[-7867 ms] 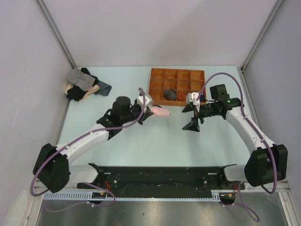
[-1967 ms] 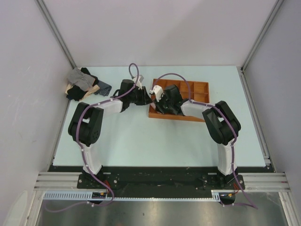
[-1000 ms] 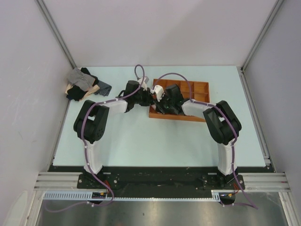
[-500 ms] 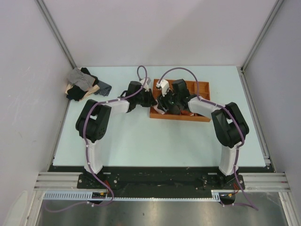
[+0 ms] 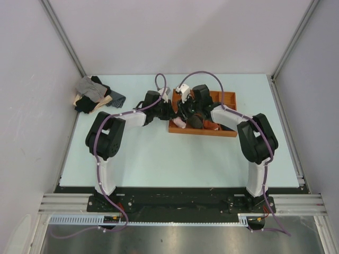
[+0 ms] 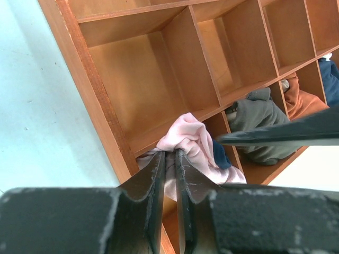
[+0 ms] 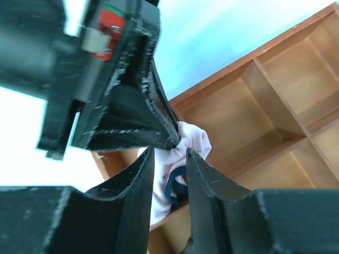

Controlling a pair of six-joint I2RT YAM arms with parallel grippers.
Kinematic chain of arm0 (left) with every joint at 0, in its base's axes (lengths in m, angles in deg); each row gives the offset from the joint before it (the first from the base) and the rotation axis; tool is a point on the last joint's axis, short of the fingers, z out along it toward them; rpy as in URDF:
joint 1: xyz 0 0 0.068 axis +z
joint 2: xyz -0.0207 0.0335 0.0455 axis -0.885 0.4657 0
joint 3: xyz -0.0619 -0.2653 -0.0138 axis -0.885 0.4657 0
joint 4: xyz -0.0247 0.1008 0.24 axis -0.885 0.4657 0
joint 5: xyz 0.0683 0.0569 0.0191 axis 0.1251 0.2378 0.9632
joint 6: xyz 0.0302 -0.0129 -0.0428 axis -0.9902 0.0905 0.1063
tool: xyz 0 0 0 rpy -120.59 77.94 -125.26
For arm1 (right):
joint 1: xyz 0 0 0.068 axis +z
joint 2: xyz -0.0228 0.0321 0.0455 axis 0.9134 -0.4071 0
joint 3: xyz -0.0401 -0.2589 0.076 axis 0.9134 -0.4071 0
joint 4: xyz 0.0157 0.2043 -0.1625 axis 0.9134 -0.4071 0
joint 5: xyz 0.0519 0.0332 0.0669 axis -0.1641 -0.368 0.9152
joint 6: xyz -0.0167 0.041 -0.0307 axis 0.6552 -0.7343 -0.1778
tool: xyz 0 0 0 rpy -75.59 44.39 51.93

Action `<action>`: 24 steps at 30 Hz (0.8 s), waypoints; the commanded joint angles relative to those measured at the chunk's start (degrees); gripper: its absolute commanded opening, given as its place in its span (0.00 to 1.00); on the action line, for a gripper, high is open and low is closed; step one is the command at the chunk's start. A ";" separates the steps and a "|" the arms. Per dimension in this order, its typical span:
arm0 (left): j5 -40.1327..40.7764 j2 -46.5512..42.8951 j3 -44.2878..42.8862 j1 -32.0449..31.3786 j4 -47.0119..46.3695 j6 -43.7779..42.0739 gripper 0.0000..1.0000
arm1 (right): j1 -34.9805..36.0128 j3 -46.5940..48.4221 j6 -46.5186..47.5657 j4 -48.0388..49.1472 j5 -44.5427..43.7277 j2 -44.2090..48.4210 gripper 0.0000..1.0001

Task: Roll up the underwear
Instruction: Place the underwear in the storage box.

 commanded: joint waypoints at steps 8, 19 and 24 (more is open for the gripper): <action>3.04 1.79 2.44 0.27 5.77 -1.87 0.18 | -0.23 6.49 -1.81 -4.88 -4.27 -8.60 0.19; 1.81 -8.93 4.03 0.98 4.27 -0.82 0.31 | 0.47 10.79 -0.14 -12.79 -6.65 -13.87 0.17; 1.90 -14.72 5.25 2.12 4.97 -1.17 0.34 | 0.91 11.41 0.12 -13.68 -6.65 -15.10 0.17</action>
